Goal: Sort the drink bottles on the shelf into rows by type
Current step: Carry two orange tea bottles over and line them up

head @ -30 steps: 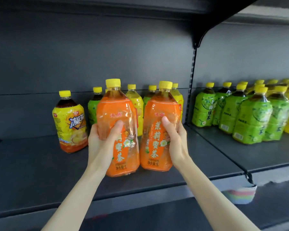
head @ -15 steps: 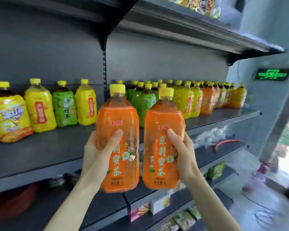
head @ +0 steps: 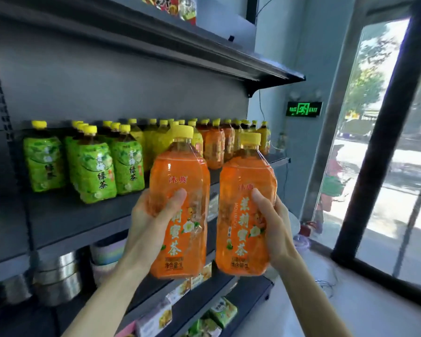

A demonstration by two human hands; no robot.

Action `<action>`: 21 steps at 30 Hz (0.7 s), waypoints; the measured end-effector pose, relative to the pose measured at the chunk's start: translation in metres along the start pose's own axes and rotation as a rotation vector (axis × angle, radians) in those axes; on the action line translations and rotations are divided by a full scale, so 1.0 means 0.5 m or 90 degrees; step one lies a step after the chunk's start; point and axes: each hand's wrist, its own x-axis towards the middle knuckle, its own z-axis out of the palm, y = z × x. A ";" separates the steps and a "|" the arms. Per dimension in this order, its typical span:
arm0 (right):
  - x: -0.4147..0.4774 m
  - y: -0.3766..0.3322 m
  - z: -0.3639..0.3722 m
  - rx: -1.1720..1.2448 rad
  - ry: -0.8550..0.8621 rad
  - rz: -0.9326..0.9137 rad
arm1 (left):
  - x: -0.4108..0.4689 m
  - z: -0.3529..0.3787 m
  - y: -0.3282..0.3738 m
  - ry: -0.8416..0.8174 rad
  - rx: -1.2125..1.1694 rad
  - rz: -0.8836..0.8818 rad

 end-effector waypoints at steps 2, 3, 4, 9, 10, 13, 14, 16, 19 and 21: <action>0.053 0.014 -0.040 -0.019 0.003 -0.012 | 0.049 0.047 -0.029 -0.010 -0.003 0.002; 0.081 0.024 -0.060 -0.030 0.003 -0.018 | 0.075 0.071 -0.047 -0.015 -0.006 0.003; 0.110 0.035 -0.078 -0.036 0.003 -0.022 | 0.102 0.093 -0.066 -0.018 -0.011 0.005; 0.281 0.085 -0.172 -0.066 0.007 -0.025 | 0.253 0.215 -0.155 -0.049 -0.032 -0.002; 0.318 0.094 -0.191 -0.065 0.012 -0.027 | 0.287 0.239 -0.171 -0.052 -0.033 -0.002; 0.423 0.118 -0.256 -0.041 0.035 -0.023 | 0.388 0.315 -0.216 -0.048 -0.031 0.002; 0.455 0.125 -0.279 -0.037 0.040 -0.021 | 0.417 0.339 -0.231 -0.046 -0.028 0.003; 0.521 0.143 -0.326 -0.042 0.048 -0.017 | 0.474 0.386 -0.264 -0.047 -0.023 0.006; 0.624 0.185 -0.393 -0.037 0.049 -0.008 | 0.554 0.459 -0.314 -0.046 -0.020 0.010; 0.695 0.216 -0.435 -0.035 0.045 -0.002 | 0.604 0.508 -0.349 -0.037 -0.008 0.017</action>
